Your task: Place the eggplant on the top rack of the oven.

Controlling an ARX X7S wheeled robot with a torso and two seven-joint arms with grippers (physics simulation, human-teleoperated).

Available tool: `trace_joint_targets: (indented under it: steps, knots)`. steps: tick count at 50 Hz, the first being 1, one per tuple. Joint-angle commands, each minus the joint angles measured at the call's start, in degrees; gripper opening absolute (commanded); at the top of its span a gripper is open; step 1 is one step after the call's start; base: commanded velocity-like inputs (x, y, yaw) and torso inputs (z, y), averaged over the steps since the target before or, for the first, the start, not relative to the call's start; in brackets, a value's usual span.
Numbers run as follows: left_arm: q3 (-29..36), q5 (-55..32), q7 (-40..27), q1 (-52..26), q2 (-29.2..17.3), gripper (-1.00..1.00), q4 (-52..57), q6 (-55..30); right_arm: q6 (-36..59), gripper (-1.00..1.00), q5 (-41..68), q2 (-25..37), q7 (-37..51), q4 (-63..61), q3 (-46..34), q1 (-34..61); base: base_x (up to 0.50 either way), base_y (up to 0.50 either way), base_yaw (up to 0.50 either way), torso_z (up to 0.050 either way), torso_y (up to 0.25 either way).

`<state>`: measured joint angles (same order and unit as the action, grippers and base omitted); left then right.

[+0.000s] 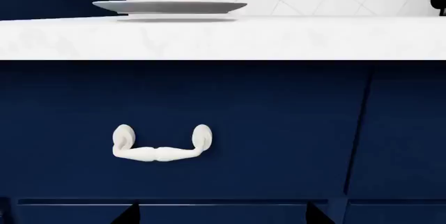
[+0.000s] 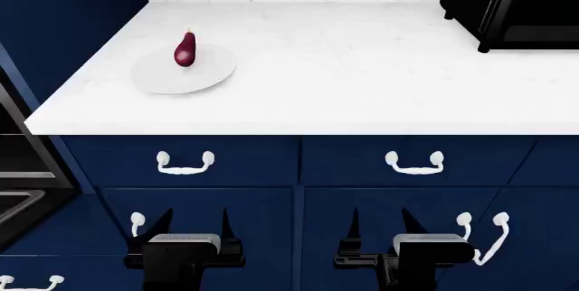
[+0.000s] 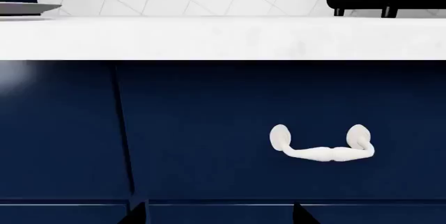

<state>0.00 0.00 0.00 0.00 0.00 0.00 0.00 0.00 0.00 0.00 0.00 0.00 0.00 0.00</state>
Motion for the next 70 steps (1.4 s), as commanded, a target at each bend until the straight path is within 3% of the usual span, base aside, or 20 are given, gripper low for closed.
trace_joint_targets:
  steps: [1, 8, 31, 44, 46, 48, 51, 57, 61, 65, 66, 68, 70]
  knots:
    - [0.73, -2.8, 0.2, -0.41, -0.88, 1.0, -0.18, 0.13, -0.8, 1.0, 1.41, 0.88, 0.87, 0.3, -0.94, 0.06, 0.0, 0.0, 0.0, 0.0, 0.0]
    - [2.39, -4.07, -1.43, -0.39, -2.15, 1.0, -0.28, 0.19, -0.43, 1.0, 2.33, 2.27, 2.22, 0.89, -2.79, 0.47, 0.0, 0.0, 0.0, 0.0, 0.0]
    - [5.14, -4.79, -4.3, -0.74, -4.31, 1.0, -1.26, 0.96, -1.92, 1.0, 4.19, 4.35, 4.85, 0.45, -5.21, 0.29, 0.0, 0.0, 0.0, 0.05, 0.006]
    - [5.9, -7.4, -4.89, 0.8, -5.63, 1.0, 6.63, -3.47, -1.89, 1.0, 5.96, 4.68, 6.12, -5.94, -5.78, -0.85, 0.0, 0.0, 0.0, 0.05, 0.005]
    - [6.04, -9.26, -4.65, 1.23, -6.41, 1.0, 12.75, -8.57, 1.9, 1.0, 5.71, 5.31, 6.45, -11.67, -6.46, -1.19, 0.0, 0.0, 0.0, 0.05, 0.0]
    - [5.85, -7.97, -7.37, -0.19, -7.49, 1.0, 19.96, -15.72, 11.19, 1.0, 4.5, 6.67, 7.07, -22.05, -7.56, -1.23, 0.0, 0.0, 0.0, 0.042, 0.0]
    - [5.23, -13.03, -5.17, -1.36, -10.44, 1.0, 29.33, -25.84, 27.99, 1.0, 4.22, 9.61, 6.52, -35.88, -8.31, -0.34, 0.0, 0.0, 0.0, 0.0, 0.0]
    - [4.61, -17.27, -4.35, -6.43, -13.91, 1.0, 38.49, -38.04, 49.28, 1.0, 11.82, 10.91, 4.19, -51.26, -3.54, 4.57, 0.0, 0.0, 0.0, 0.0, 0.0]
    - [1.13, -24.28, -4.59, -13.39, -14.6, 1.0, 41.39, -51.73, 65.76, 1.0, 17.95, 10.53, 2.8, -59.26, 0.08, 12.49, 0.0, 0.0, 0.0, 0.0, 0.0]
    - [-3.46, -30.4, -5.67, -20.92, -14.51, 1.0, 43.2, -63.24, 76.49, 1.0, 37.96, 13.03, 13.1, -59.96, 6.83, 23.25, 0.0, 0.0, 0.0, 0.0, 0.0]
    - [-3.12, -30.04, -5.5, -21.54, -15.09, 1.0, 43.87, -62.53, 79.26, 1.0, 43.56, 13.91, 16.19, -59.94, 8.05, 25.45, 0.0, 0.0, 0.0, 0.0, 0.0]
    - [-6.77, -35.27, -5.87, -26.08, -14.4, 1.0, 44.93, -71.71, 89.28, 1.0, 56.36, 13.67, 22.63, -59.88, 13.44, 32.51, 0.0, 0.0, 0.0, 0.0, 0.0]
    - [-7.39, -36.44, -5.46, -28.37, -15.09, 1.0, 45.45, -73.32, 89.86, 1.0, 73.55, 20.17, 39.75, -55.12, 12.61, 39.6, 0.0, 0.0, 0.0, 0.0, 0.0]
